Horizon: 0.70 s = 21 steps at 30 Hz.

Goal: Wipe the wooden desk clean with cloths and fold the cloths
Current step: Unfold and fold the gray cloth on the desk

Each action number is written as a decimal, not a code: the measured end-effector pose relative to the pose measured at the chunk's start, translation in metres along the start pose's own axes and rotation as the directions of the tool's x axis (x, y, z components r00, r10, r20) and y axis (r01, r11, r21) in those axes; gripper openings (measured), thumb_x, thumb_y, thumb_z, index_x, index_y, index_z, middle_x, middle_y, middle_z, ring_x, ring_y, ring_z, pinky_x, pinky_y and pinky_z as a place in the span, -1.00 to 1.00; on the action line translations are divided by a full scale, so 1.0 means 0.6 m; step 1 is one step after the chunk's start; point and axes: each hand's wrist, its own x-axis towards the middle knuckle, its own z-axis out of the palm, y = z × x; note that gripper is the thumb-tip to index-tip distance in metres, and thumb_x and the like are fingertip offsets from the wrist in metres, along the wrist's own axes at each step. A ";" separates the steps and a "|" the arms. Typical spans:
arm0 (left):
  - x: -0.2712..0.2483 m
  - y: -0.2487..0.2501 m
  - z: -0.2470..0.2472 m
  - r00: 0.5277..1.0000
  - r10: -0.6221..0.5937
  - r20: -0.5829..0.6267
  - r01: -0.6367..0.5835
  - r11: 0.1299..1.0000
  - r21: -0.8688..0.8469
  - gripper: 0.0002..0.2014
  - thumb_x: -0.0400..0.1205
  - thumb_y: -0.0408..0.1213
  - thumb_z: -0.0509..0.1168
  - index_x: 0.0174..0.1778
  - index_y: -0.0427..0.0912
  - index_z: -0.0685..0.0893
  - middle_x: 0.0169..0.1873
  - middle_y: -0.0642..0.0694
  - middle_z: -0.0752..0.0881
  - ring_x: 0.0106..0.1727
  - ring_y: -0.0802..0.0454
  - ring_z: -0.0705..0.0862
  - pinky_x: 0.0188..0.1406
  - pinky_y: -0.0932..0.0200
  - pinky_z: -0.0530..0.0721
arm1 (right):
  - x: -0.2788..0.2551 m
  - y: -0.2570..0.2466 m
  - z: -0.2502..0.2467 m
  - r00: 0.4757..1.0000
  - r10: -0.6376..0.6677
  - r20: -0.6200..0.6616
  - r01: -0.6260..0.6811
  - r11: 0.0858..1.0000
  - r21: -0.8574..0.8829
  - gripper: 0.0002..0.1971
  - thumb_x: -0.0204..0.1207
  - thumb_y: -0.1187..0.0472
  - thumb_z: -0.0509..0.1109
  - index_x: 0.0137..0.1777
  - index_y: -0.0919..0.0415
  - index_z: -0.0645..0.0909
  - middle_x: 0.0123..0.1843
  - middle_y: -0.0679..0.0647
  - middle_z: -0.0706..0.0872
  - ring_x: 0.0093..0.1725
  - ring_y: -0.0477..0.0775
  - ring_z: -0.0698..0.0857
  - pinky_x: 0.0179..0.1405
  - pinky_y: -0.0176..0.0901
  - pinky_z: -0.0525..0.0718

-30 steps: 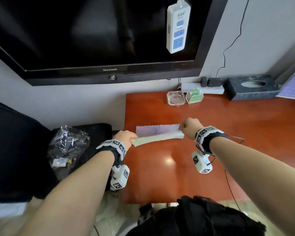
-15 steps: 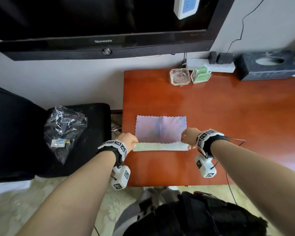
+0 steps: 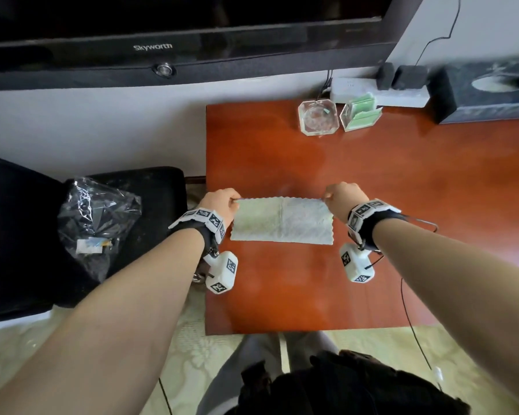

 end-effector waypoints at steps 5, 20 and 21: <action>-0.019 0.018 0.033 0.997 -0.068 -0.047 0.072 0.993 0.094 -0.65 0.70 -0.23 0.27 0.43 -0.08 0.54 0.25 -0.15 0.61 0.19 -0.16 0.68 0.11 -0.07 0.68 | 0.015 0.009 0.017 1.000 0.000 0.000 0.000 0.999 -0.050 -0.62 0.55 0.34 0.18 0.26 0.09 0.68 0.13 0.19 0.77 0.01 0.23 0.76 -0.05 -0.07 0.76; -0.036 0.143 0.145 0.991 0.038 0.126 -0.033 0.999 -0.041 -0.86 0.70 -0.28 0.29 0.13 -0.04 0.68 0.10 0.00 0.70 0.05 -0.01 0.72 0.01 0.08 0.73 | 0.039 0.022 0.041 0.995 -0.074 0.072 0.087 0.976 -0.201 -0.74 0.57 0.14 0.38 0.21 0.17 0.53 0.12 0.16 0.62 0.05 0.23 0.67 0.05 0.06 0.72; -0.037 0.136 0.142 0.997 0.007 0.080 -0.005 1.000 -0.026 -0.85 0.69 -0.30 0.29 0.14 -0.04 0.67 0.13 -0.02 0.66 0.03 -0.02 0.71 -0.03 0.09 0.72 | 0.037 0.022 0.041 0.994 -0.074 0.075 0.088 0.974 -0.207 -0.78 0.58 0.15 0.36 0.17 0.17 0.55 0.09 0.16 0.64 0.01 0.23 0.67 0.00 0.05 0.73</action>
